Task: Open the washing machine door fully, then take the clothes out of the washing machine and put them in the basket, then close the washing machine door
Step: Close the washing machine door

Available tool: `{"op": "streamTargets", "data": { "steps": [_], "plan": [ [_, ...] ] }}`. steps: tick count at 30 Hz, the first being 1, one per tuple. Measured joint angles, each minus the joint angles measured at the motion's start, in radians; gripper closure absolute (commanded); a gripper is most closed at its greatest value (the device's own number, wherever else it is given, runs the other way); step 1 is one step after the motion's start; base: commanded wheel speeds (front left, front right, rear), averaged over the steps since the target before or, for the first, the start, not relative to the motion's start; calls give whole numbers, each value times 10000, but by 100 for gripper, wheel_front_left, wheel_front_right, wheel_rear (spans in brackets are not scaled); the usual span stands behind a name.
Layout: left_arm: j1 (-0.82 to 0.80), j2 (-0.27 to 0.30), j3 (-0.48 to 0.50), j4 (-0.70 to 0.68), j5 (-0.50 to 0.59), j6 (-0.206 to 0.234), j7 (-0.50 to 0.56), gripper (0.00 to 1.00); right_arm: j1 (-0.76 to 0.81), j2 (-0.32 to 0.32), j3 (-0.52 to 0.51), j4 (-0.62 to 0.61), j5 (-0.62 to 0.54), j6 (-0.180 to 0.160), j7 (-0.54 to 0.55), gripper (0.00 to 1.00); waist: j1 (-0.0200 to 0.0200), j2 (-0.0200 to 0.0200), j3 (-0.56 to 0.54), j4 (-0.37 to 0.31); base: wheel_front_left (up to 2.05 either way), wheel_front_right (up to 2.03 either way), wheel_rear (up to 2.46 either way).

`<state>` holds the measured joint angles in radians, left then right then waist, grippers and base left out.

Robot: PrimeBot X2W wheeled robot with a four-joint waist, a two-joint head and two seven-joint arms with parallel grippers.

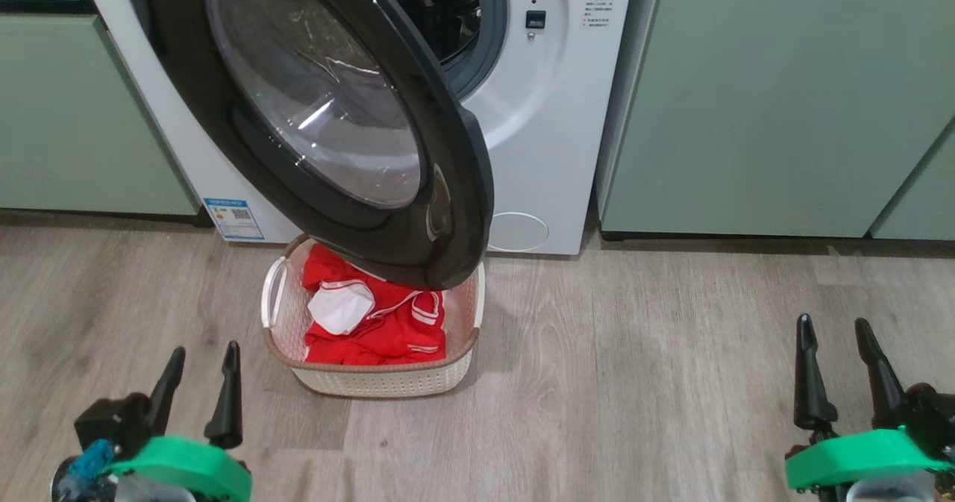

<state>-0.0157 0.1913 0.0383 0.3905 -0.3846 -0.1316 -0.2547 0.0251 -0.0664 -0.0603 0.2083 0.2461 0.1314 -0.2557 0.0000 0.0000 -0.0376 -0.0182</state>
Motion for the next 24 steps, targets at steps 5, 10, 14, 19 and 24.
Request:
{"op": "streamTargets", "data": {
  "steps": [5, 10, 14, 19, 24],
  "plan": [
    [158, -324, 460, -6, 669, 0, -2, 0, 2, 10, -6, 0, 0, 0, 0, 0, 0, 0, 8, -35, 0, 0, 0],
    [157, -389, 545, -21, 859, 0, -2, 0, 4, 27, -27, 0, 0, 0, 0, 0, 0, 0, 19, -45, 0, 0, 0],
    [158, -389, 554, -50, 871, 0, -2, 0, 4, 38, -42, 0, 0, 0, 0, 0, 0, 0, 27, -35, 0, 0, 0],
    [158, -385, 504, -121, 938, 0, -2, 0, 4, 42, -140, 12, 2, 0, 0, 29, 0, 0, 15, -9, 0, 0, 0],
    [185, -401, 426, -150, 1030, 0, -2, 0, -35, 38, -374, -119, 42, 0, 2, 100, 0, 0, 26, 79, 0, 0, 0]
  ]
}}
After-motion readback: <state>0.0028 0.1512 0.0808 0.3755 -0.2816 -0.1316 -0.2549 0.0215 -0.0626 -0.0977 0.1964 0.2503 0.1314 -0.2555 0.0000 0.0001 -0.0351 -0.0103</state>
